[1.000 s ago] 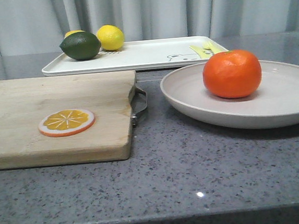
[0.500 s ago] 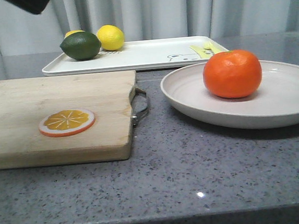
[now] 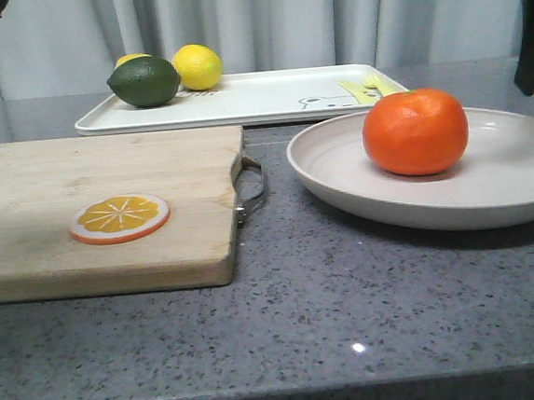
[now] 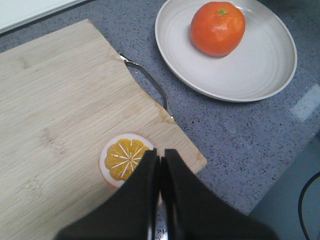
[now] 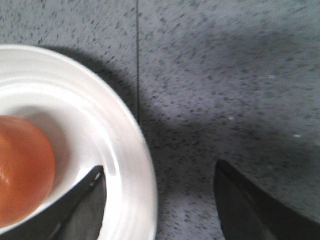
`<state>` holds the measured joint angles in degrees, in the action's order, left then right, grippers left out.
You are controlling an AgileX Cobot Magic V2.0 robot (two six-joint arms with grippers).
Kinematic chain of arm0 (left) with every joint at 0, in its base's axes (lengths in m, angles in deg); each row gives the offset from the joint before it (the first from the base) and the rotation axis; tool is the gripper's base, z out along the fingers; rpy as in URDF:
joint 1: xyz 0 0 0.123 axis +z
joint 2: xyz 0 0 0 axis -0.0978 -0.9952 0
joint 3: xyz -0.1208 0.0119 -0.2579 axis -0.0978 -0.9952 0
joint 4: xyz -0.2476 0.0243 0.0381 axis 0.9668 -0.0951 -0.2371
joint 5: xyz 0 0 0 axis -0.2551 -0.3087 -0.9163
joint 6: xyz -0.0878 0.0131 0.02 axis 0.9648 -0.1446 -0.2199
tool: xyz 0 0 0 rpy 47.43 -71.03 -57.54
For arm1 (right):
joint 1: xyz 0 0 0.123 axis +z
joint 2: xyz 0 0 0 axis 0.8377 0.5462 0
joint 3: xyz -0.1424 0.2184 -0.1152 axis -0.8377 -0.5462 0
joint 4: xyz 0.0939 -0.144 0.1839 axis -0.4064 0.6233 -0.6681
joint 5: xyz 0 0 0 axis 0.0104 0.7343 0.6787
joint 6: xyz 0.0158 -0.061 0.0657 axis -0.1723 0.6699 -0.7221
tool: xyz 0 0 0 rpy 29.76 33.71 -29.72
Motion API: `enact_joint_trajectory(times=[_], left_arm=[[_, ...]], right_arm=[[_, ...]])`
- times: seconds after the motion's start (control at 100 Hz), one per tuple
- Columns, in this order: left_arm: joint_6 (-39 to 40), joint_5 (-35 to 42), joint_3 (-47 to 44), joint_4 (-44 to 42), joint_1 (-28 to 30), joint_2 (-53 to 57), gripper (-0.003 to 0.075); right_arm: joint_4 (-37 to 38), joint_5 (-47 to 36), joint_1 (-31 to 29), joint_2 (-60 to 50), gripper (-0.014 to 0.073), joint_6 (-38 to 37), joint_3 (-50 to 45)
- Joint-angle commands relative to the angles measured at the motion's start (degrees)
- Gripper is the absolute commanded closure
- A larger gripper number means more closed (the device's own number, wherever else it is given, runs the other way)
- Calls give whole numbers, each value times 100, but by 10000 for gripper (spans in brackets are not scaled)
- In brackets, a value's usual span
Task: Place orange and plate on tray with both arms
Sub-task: 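Move the right gripper down to the plate rim farthest from the cutting board, then grip the plate rim with the right gripper and lift it toward the tray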
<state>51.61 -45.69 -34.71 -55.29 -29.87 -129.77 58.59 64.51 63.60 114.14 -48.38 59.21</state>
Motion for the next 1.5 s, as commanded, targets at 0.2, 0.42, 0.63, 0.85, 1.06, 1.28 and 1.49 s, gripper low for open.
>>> enact_joint_trajectory(times=[0.2,0.42,0.63,0.85,1.06,1.28,1.49], left_arm=[[50,370,127,91,13,108,739],[50,370,127,91,13,108,739],[50,370,127,91,13,108,739],[50,370,127,91,13,108,739],[50,370,127,91,13,108,739],[50,370,127,235,13,108,739],[50,370,127,260,13,108,739]], right_arm=[[-271,-91,22,401,118,225,259],[-271,-91,22,479,235,225,259],[-271,-31,22,499,571,225,259],[-278,-26,3,499,662,225,259],[-482,-172,3,462,662,225,317],[-1214,-85,-110,416,662,777,832],[-1227,223,-110,977,662,777,1850]])
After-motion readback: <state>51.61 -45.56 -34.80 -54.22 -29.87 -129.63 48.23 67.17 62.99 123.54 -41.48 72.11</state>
